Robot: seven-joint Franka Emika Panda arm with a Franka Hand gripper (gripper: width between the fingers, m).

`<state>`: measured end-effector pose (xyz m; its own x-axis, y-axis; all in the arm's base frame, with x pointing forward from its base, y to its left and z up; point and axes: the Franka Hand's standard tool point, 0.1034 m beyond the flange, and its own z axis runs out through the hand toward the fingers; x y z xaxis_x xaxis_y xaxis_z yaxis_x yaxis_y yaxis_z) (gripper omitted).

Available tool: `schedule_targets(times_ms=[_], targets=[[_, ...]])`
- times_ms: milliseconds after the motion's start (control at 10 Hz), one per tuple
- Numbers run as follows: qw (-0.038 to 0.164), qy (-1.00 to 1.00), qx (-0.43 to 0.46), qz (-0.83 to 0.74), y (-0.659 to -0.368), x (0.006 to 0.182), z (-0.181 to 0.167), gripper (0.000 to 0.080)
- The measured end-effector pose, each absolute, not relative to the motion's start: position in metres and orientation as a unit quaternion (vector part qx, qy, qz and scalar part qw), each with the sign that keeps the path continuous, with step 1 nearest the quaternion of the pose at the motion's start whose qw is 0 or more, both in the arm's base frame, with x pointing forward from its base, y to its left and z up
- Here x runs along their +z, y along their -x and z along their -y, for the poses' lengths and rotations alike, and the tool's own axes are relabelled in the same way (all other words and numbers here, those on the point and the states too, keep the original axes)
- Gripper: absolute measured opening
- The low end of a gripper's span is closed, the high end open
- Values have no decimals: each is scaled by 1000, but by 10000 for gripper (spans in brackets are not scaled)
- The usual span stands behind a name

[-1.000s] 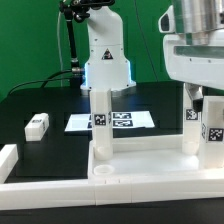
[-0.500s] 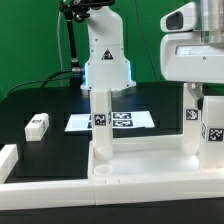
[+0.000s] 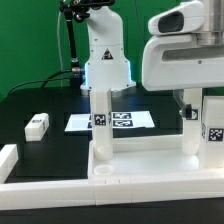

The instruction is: Assemble desk

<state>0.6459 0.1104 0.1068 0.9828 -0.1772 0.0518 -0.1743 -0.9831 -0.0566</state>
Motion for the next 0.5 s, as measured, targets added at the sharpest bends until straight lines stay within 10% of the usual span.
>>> schedule_targets(times_ms=[300,500], targets=[[27,993,-28,-111,-645,106,-110,529],[29,982,-25,-185,-645,105,-110,288]])
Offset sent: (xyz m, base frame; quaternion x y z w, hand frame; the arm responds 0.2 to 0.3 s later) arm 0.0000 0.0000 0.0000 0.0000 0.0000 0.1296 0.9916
